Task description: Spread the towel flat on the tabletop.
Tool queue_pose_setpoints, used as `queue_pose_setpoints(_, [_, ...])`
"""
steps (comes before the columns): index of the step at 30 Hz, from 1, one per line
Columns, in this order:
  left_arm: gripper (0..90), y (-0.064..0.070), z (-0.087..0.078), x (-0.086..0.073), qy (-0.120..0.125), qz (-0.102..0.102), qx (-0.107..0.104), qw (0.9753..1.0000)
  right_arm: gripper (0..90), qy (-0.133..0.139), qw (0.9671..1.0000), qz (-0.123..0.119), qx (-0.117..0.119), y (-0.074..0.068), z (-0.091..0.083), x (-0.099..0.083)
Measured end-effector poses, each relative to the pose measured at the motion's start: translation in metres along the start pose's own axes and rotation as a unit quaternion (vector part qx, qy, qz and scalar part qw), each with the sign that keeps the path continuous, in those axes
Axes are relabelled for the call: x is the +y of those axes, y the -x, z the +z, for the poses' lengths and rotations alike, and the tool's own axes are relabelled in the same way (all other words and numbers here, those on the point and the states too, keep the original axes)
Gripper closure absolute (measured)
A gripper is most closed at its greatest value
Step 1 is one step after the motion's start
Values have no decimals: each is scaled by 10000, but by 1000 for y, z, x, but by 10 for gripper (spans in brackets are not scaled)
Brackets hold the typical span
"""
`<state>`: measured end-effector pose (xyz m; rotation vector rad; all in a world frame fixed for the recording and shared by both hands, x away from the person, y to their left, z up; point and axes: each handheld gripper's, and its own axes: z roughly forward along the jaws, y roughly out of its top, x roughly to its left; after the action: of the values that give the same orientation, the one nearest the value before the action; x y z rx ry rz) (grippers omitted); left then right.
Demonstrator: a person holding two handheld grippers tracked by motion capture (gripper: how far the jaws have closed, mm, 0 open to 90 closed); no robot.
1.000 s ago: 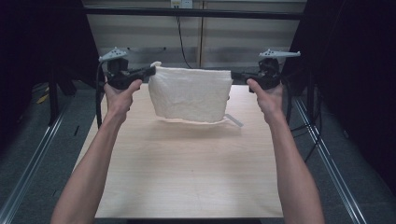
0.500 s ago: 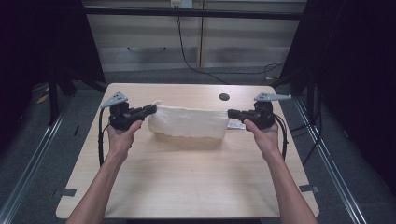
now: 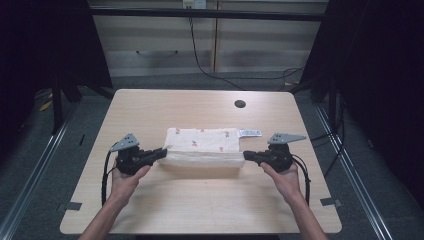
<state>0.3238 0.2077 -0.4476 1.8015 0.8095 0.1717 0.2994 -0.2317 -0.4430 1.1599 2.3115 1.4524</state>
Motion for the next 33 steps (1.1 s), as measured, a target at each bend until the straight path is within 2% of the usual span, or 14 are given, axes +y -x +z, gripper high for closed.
queue_pose_setpoints(2, [869,4,-2,-7,-30,6,-48,10000,890,-43,10000,-14,10,-1,0,-4])
queue_pose_setpoints(5, [865,13,-5,-18,-247,93,-38,9996,890,-87,9999,22,92,-6,-3,-14])
queue_pose_setpoints(6, [864,13,-5,-18,-247,93,-38,9996,890,-87,9999,22,92,-6,-3,-14])
queue_pose_setpoints(10, [855,15,-6,-28,-319,-5,-41,9995,888,-142,9997,68,206,-11,-1,-24])
queue_pose_setpoints(12, [830,16,-6,-32,-423,-11,-73,9991,884,-275,9993,43,246,-15,0,-34])
queue_pose_setpoints(14, [824,19,-6,-38,-515,-157,-131,9985,884,-316,9992,39,236,-16,0,-37])
queue_pose_setpoints(16, [812,24,-6,-42,-651,11,-36,9979,881,-546,9982,46,247,-15,2,-48])
queue_pose_setpoints(17, [812,25,-6,-44,-698,69,-8,9975,881,-546,9982,46,247,-15,2,-48])
queue_pose_setpoints(20, [758,24,-13,-50,-877,63,-7,9961,872,-621,9977,82,251,-18,2,-58])
queue_pose_setpoints(23, [738,23,-20,-54,-880,91,23,9961,869,-677,9975,48,210,-19,1,-61])
queue_pose_setpoints(27, [712,16,-33,-56,-673,-67,74,9977,836,-774,9967,120,228,-22,3,-67])
queue_pose_setpoints(29, [700,13,-36,-55,-566,-138,110,9982,823,-795,9965,46,258,-26,2,-68])
queue_pose_setpoints(33, [663,4,-39,-54,-527,-271,176,9981,773,-726,9968,72,332,-32,-7,-72])
